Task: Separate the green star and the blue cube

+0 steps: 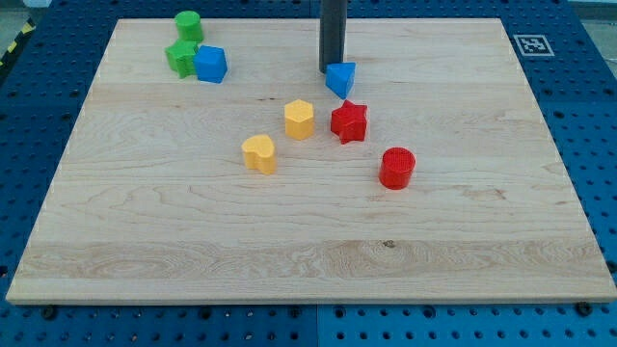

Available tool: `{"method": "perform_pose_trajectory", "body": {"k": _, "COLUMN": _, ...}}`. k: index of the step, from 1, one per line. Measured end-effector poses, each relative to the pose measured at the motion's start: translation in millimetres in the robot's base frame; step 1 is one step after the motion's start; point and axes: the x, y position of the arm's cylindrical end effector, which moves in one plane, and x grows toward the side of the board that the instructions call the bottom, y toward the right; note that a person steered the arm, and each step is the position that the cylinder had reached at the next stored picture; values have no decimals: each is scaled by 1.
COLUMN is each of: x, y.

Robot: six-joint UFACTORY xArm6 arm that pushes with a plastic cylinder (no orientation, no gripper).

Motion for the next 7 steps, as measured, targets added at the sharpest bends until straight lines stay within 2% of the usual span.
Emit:
{"method": "perform_pose_trajectory", "body": {"k": 2, "x": 22, "y": 2}}
{"method": "perform_pose_trajectory", "body": {"k": 7, "x": 22, "y": -25}}
